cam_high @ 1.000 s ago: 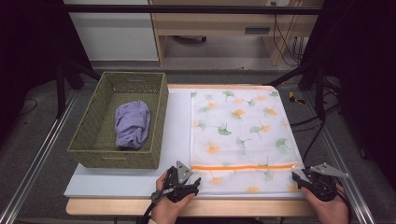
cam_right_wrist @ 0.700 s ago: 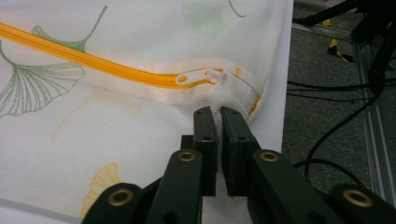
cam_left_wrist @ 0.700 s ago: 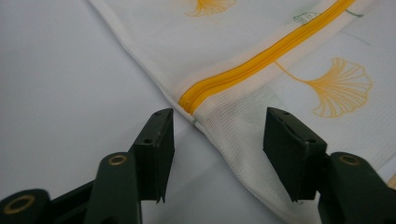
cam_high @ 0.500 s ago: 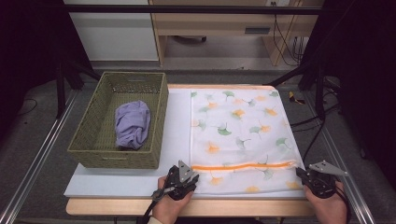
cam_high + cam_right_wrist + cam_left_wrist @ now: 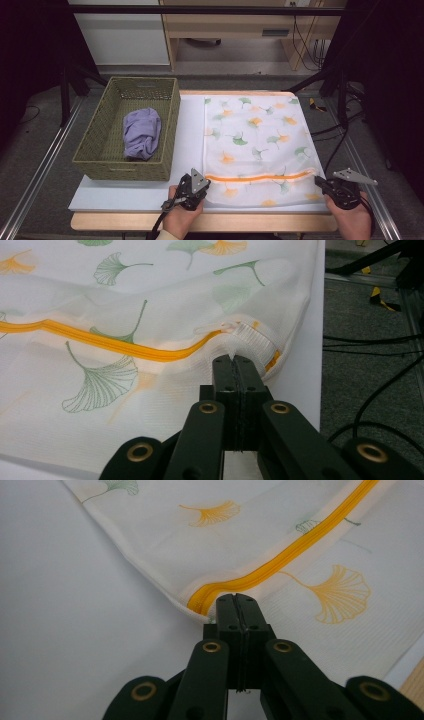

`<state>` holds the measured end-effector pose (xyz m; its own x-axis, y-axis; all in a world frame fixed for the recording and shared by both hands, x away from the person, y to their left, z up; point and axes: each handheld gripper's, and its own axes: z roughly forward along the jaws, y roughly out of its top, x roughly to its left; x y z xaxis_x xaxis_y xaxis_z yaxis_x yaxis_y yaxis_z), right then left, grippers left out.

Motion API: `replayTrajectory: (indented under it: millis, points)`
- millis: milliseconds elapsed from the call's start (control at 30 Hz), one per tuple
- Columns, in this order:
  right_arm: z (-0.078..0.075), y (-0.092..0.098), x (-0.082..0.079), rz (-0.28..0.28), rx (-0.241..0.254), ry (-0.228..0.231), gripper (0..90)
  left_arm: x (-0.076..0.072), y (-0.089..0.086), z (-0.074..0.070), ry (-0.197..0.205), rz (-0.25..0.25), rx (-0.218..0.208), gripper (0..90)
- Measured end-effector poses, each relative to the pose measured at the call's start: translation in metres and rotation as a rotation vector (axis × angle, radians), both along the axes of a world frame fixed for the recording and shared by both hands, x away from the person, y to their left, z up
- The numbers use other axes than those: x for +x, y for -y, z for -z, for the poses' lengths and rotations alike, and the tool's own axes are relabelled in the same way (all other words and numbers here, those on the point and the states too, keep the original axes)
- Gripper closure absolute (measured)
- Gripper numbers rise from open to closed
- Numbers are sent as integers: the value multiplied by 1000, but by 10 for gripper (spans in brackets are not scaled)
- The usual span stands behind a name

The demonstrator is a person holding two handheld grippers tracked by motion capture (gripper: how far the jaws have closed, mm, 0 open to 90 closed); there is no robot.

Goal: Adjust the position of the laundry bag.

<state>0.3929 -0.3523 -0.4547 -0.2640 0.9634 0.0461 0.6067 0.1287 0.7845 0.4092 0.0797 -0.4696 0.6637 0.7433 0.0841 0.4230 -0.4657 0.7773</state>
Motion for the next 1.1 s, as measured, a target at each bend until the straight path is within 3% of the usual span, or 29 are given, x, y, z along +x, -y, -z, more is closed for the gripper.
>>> replayTrajectory:
  millis: [133, 333, 500, 633, 700, 800, 1100]
  points:
    - [2, -3, -2, -7, -19, -42, 900, -1, -3, -1, -5, -8, 15, 899]
    - [2, -3, -4, -24, -2, -56, 900, -7, -7, -7, 5, -4, 25, 899]
    - [1, -14, -3, -54, -10, -56, 900, -9, -13, -11, 8, -14, 21, 899]
    - [-1, -24, -2, -71, 11, -55, 900, -11, -21, -15, 7, -29, 1, 899]
    - [-3, -28, -2, -84, -1, -47, 900, -11, -26, -18, 14, -32, 7, 899]
    - [-6, -34, 0, -93, 27, -40, 900, -12, -32, -22, 15, -49, -4, 899]
    - [-10, -46, 6, -120, 31, -41, 900, -16, -51, -26, 15, -87, -11, 900]
